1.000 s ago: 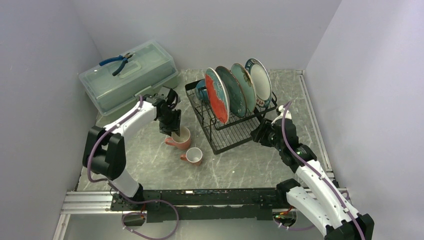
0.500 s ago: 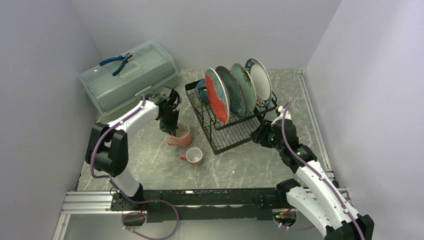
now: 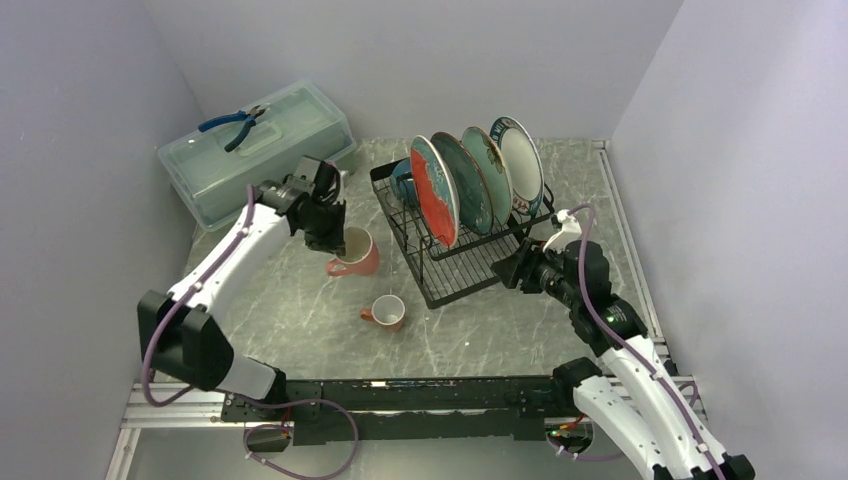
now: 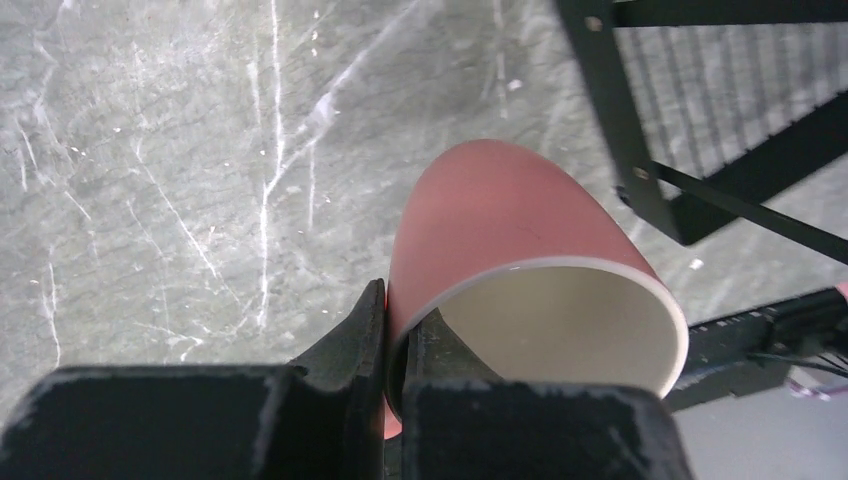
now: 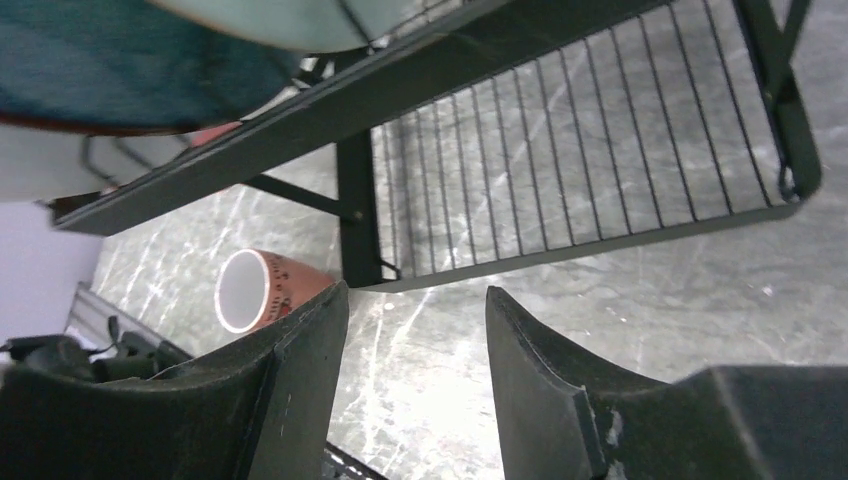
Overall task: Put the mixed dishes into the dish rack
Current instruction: Pick up the cup at the center of the board.
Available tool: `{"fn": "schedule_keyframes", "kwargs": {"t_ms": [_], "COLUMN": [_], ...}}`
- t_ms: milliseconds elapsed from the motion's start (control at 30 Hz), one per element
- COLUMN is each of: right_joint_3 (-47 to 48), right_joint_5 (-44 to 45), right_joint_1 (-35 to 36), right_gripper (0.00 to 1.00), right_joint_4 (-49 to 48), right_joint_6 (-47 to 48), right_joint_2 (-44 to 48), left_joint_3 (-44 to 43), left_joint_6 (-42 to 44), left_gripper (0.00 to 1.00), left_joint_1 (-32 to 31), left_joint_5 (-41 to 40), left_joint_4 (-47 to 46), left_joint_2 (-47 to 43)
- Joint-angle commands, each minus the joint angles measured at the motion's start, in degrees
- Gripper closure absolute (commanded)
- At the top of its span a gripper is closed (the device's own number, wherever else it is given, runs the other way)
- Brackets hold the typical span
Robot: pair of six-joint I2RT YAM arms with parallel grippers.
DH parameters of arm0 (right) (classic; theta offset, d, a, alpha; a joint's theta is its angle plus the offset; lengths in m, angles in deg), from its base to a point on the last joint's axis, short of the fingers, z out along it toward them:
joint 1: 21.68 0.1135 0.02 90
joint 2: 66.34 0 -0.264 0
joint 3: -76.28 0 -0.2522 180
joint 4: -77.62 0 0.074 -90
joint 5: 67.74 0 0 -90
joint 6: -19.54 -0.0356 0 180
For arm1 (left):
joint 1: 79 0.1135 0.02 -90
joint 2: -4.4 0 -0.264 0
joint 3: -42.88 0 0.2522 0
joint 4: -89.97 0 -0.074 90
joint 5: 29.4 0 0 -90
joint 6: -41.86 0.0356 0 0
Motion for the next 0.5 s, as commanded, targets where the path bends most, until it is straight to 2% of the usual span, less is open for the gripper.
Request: {"fn": "schedule_keyframes", "kwargs": {"t_ms": [0, 267, 467], "right_joint_3": [2.7, 0.4, -0.1], "right_joint_5": [-8.1, -21.6, -28.4], "right_joint_1": [-0.1, -0.1, 0.0], "right_gripper": [0.44, 0.42, 0.38], "right_joint_4": [-4.6, -11.6, -17.6], "right_joint_6": [1.0, -1.3, -1.7], "right_joint_2": [3.0, 8.5, 12.2], "left_joint_3": [-4.8, -5.0, -3.9], "left_joint_6": [-1.7, -7.2, -13.9], "left_gripper": [1.0, 1.0, 1.0], "left_joint_1": [1.6, 5.9, 7.4], "left_joint_5": [7.9, 23.8, 36.1], "left_joint_4": [2.2, 1.3, -1.9], "left_joint_2": [-6.7, -14.5, -19.3]}}
